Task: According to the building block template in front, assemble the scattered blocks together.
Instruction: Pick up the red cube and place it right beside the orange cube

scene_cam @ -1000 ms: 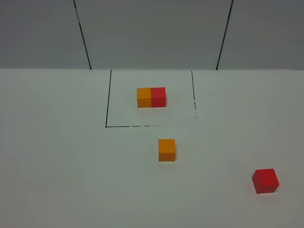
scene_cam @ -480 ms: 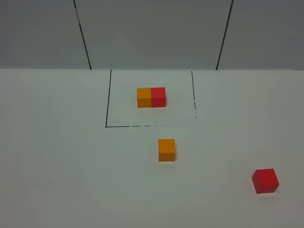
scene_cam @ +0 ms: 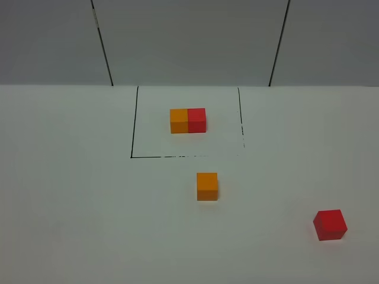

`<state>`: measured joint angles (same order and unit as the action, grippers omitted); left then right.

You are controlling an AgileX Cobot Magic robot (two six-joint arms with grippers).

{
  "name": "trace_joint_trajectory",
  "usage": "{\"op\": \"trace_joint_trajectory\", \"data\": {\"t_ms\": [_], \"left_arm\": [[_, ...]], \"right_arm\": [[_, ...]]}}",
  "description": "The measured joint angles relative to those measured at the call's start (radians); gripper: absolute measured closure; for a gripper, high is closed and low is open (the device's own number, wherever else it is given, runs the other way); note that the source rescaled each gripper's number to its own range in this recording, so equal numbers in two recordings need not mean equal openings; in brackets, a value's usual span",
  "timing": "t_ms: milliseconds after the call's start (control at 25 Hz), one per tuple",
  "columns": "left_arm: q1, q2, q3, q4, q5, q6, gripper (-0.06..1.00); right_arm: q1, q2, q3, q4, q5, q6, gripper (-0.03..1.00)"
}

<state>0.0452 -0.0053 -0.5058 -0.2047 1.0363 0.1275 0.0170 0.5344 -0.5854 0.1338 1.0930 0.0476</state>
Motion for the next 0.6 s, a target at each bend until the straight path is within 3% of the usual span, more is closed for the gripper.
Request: {"op": "trace_joint_trajectory", "data": {"t_ms": [120,280,440,600], "left_arm": [[0.000,0.000,0.000,0.000,0.001,0.000,0.29],[0.000,0.000,0.000,0.000,0.001,0.000,0.29],[0.000,0.000,0.000,0.000,0.001,0.000,0.29],[0.000,0.000,0.000,0.000,0.001,0.000,0.29]], "right_arm": [[0.000,0.223,-0.010,0.110,-0.091,-0.158,-0.01],[0.003,0.493,-0.054,0.198,-0.200,-0.271,-0.01],[0.072,0.720,-0.120,0.175,-0.296,-0.280,-0.01],[0.155,0.905,-0.188,0.075,-0.347,-0.208,-0.01]]}}
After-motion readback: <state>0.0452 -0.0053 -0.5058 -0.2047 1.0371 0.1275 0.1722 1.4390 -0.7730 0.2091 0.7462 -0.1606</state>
